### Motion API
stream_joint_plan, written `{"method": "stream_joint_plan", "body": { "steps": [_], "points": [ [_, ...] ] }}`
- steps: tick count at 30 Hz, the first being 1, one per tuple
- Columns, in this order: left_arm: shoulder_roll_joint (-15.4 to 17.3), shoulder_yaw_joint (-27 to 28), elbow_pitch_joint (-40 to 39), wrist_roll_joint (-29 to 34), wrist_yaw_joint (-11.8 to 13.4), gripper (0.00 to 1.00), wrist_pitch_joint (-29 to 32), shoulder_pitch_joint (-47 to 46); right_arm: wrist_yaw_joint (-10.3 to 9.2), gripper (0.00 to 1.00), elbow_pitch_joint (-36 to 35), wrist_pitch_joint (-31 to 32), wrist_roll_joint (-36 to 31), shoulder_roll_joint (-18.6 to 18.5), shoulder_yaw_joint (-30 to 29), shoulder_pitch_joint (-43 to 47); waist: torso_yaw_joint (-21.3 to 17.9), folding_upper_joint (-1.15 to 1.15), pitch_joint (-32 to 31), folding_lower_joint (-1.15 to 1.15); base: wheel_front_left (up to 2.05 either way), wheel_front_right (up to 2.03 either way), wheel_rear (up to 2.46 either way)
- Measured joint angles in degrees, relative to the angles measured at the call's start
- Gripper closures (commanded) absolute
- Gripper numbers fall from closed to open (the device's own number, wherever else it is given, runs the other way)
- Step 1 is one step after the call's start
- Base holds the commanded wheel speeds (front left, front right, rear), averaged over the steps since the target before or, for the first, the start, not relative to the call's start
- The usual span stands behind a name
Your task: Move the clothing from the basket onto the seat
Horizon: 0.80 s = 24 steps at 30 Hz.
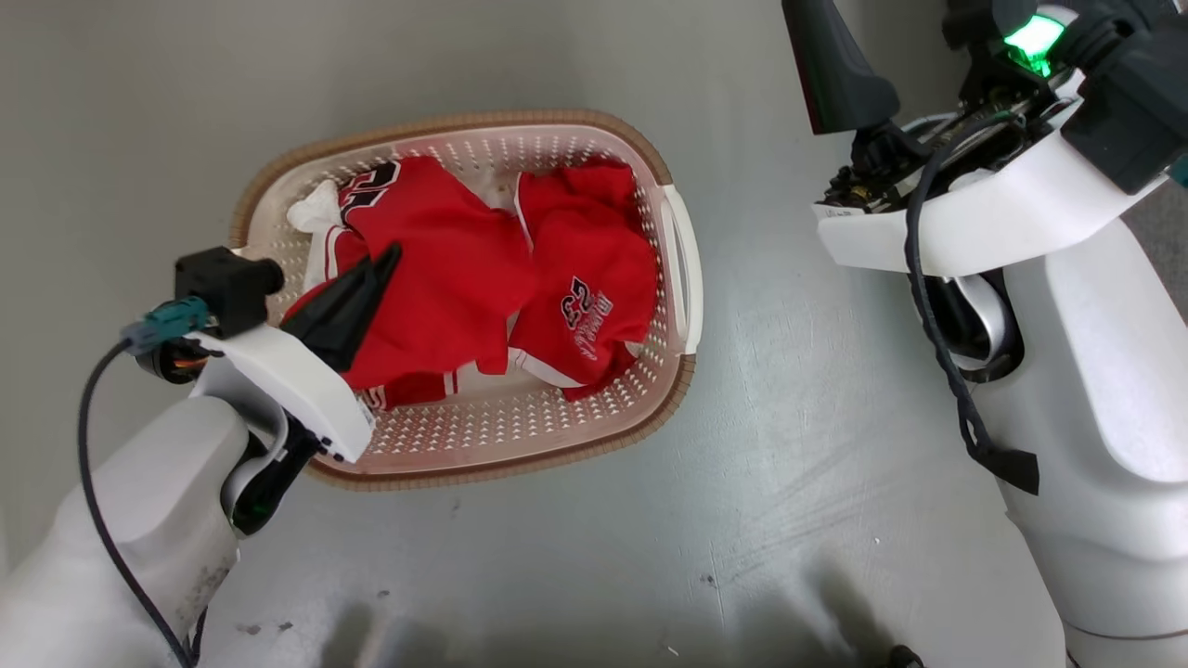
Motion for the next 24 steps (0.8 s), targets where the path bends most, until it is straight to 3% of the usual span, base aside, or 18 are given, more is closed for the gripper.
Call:
{"method": "stream_joint_plan", "body": {
  "steps": [24],
  "points": [
    [-1.6,23.6,-11.4,4.1,0.0,1.00,0.0,9.9,0.00,0.00,5.0,0.0,-2.7,0.0,-3.9,9.3,4.4,0.00,-13.4,0.00,0.00,0.00,0.00]
  ]
}}
